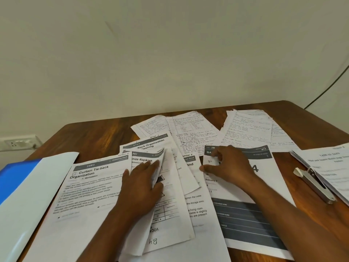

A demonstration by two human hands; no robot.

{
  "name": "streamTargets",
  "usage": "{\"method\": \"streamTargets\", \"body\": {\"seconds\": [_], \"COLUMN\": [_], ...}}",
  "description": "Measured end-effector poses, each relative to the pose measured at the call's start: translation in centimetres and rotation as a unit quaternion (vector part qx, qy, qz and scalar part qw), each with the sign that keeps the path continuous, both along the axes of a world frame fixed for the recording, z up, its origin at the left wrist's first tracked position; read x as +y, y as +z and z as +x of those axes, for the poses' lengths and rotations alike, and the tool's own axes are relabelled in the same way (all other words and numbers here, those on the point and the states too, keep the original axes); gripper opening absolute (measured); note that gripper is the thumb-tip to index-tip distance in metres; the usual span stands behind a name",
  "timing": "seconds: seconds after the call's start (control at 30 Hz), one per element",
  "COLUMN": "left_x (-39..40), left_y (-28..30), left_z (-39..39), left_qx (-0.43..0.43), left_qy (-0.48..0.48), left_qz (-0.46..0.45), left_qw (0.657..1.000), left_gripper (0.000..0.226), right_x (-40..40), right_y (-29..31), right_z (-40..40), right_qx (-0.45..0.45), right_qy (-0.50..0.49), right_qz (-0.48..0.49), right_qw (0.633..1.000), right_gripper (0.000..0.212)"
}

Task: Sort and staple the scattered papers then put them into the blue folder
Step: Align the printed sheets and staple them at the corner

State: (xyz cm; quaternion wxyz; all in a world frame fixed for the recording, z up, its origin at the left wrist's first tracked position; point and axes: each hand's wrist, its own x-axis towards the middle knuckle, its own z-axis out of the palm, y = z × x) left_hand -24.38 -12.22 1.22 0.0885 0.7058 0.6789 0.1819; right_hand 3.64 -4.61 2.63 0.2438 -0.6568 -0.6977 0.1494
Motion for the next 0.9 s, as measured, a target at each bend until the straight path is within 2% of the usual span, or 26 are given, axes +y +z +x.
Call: {"method": "streamTargets", "body": {"seconds": [0.07,0.2,0.33,0.47,0.6,0.77,0.9], "left_x": [0.0,-0.3,-0.5,-0.1,0.0,0.3,0.6], "left_y": [-0.3,-0.3,-0.3,-0.5,-0.7,-0.9,-0.6], "left_z": [0.0,1.1,2.7,2.8,2.6,2.9,3.4], "left_qx": [-0.003,0.017,0.059,0.076,0.052,0.036,0.041], "left_qy": [-0.015,-0.095,-0.164,-0.183,-0.182,-0.172,-0.157], "left_qz": [-0.003,-0.017,-0.042,-0.051,-0.037,-0.023,0.002], "left_qw": [1.000,0.995,0.984,0.979,0.981,0.984,0.987], "left_gripper": [0.082,0.098,0.094,0.094,0.089,0.090,0.096], "right_x": [-0.5,-2.4,-3.0,-2.8,-1.9,0.5,1.4], "right_y": [0.0,-0.4,-0.7,0.4,1.8,2.7,3.5], "right_z": [-0.6,-2.6,-3.4,-2.3,-0.1,4.3,8.9], "right_qx": [0.029,0.008,-0.035,-0.012,-0.025,-0.035,-0.104], "right_qy": [0.017,0.074,0.108,0.100,0.053,-0.052,-0.173], "right_qz": [-0.008,0.046,0.064,0.055,0.017,-0.040,-0.036], "right_qw": [0.999,0.996,0.991,0.993,0.998,0.997,0.979], "right_gripper": [0.060,0.044,0.043,0.037,0.035,0.035,0.060]}}
